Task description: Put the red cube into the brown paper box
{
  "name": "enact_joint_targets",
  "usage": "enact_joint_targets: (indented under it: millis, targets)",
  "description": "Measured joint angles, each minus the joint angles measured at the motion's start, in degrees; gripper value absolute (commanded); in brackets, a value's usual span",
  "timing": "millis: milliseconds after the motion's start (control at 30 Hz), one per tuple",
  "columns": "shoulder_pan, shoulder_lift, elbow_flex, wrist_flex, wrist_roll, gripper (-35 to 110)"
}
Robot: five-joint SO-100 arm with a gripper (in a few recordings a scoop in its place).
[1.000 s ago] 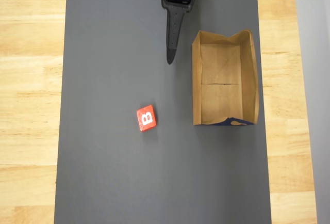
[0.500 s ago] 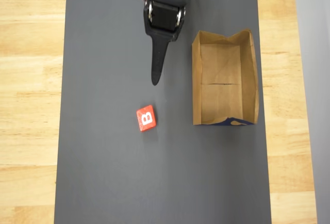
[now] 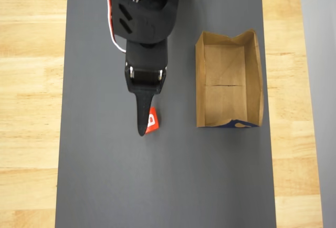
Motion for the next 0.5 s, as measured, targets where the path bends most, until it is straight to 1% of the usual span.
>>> enact_joint_targets:
  millis: [167,333,500]
  targets:
    - [1.6,-8.5,-7.4,1.9,-3.2,38]
    - [2.6,-18.8,-17.3,8.3,-5.8,39]
    - [2.5,-24.0,-20.8,9.3,-10.5,39]
